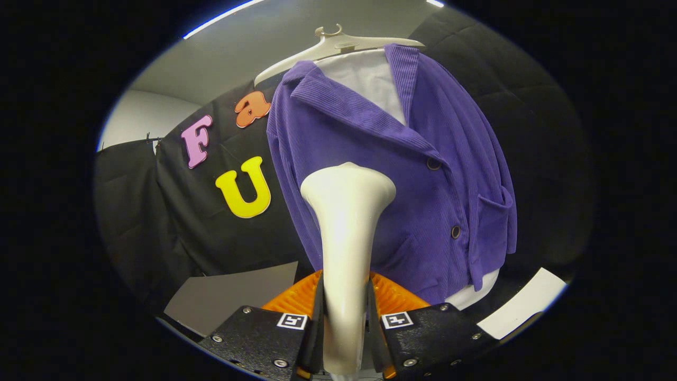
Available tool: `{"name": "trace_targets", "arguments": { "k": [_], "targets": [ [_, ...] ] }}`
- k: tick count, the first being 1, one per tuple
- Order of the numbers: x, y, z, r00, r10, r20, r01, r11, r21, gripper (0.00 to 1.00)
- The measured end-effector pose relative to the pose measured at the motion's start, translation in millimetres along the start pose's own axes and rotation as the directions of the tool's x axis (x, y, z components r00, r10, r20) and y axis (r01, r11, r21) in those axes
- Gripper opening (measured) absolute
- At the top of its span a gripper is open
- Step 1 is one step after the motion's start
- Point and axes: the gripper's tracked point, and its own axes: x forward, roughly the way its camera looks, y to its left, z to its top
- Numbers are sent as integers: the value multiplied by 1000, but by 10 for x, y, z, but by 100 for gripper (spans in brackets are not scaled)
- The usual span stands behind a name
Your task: Iron the clothes twice with a garment steamer, once on the left side and once on the right side.
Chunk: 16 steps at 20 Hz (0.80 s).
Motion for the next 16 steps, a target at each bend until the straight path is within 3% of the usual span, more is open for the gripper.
{"name": "trace_targets", "arguments": {
  "k": [16],
  "targets": [
    [78, -543, -1064, 981, -85, -175, 91, 996, 26, 37]
  ]
}}
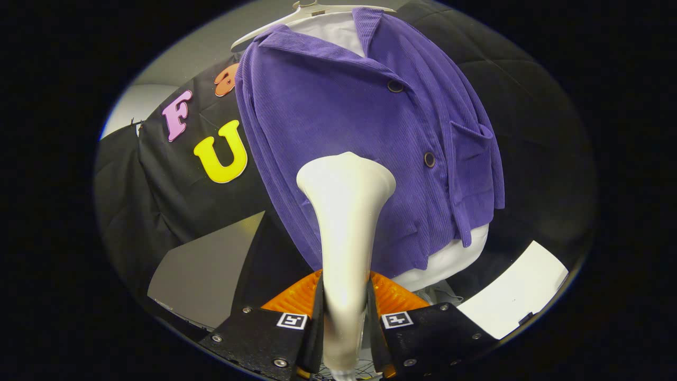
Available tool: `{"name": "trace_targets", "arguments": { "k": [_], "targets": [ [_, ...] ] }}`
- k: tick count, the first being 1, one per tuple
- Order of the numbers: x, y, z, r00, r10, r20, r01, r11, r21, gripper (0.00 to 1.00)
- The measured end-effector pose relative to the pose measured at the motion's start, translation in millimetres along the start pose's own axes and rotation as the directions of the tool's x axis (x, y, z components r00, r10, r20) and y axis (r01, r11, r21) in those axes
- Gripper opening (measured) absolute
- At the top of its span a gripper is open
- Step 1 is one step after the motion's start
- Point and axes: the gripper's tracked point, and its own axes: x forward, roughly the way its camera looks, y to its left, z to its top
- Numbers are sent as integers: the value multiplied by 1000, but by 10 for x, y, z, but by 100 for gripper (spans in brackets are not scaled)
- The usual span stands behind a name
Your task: Iron the clothes twice with a garment steamer, once on the left side and once on the right side.
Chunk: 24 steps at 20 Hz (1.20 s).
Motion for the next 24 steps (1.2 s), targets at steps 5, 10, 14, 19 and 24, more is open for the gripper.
{"name": "trace_targets", "arguments": {
  "k": [5, 10, 14, 19, 24],
  "targets": [
    [190, -192, -447, 995, -40, -88, 42, 999, 18, 37],
    [336, -336, -905, 982, -70, -178, 76, 997, 26, 37],
    [422, -445, -1253, 969, -88, -232, 94, 995, 17, 37],
    [316, -510, -1574, 957, -89, -278, 98, 995, 20, 37],
    [-92, -375, -1436, 978, -58, -199, 69, 996, 50, 37]
  ]
}}
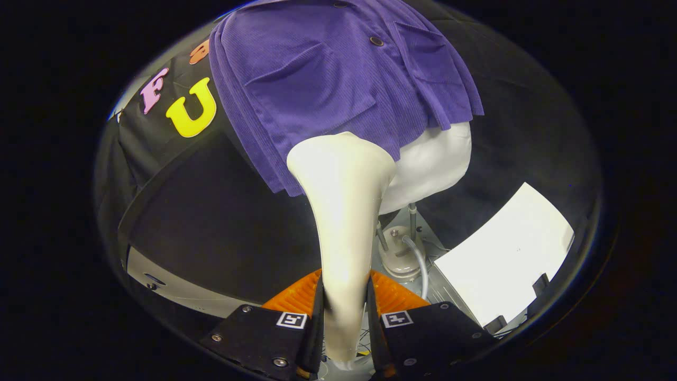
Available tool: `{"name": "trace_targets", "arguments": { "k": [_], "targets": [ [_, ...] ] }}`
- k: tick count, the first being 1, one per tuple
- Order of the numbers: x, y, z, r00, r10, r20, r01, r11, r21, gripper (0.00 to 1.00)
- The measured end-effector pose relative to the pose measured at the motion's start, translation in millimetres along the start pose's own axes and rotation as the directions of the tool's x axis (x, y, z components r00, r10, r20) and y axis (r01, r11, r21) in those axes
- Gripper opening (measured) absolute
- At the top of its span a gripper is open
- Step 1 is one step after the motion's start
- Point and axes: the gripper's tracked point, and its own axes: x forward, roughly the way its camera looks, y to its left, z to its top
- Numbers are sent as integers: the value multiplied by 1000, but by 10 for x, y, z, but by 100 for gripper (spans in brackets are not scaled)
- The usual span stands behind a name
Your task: Iron the clothes twice with a garment steamer, once on the left side and once on the right side.
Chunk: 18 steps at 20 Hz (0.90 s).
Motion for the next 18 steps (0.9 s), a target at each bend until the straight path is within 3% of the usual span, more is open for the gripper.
{"name": "trace_targets", "arguments": {
  "k": [9, 18],
  "targets": [
    [-1356, 237, 523, 967, 116, 225, -103, 992, -69, 37],
    [-2182, 479, 1784, 867, 208, 452, -168, 977, -129, 36]
  ]
}}
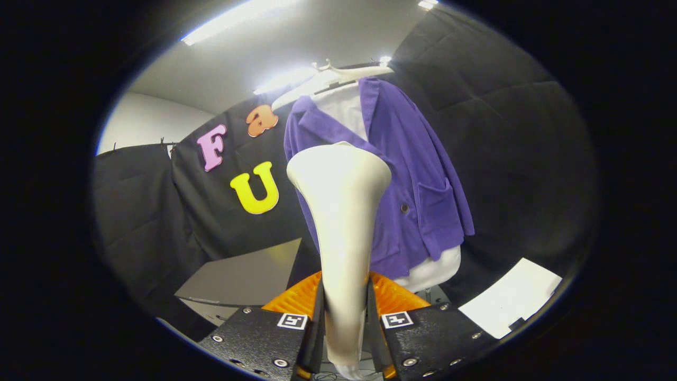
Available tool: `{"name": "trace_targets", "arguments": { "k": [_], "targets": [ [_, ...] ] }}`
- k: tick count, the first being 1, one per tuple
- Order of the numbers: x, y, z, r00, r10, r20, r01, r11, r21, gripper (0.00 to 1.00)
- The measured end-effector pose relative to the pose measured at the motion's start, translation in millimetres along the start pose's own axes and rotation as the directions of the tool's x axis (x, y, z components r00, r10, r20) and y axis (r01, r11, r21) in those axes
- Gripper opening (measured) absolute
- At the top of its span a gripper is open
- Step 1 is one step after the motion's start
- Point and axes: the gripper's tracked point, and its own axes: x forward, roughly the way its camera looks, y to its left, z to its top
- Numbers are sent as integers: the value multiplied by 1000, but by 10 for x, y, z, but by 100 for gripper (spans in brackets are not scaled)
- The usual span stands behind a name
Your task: Iron the clothes twice with a garment steamer, once on the left side and once on the right side.
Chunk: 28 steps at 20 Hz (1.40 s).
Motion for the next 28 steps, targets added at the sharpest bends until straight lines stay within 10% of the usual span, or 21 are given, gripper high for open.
{"name": "trace_targets", "arguments": {
  "k": [15, 28],
  "targets": [
    [1087, -459, 1870, 953, -80, 291, 58, 995, 83, 36],
    [1831, -965, 1196, 984, -146, 104, 138, 987, 82, 36]
  ]
}}
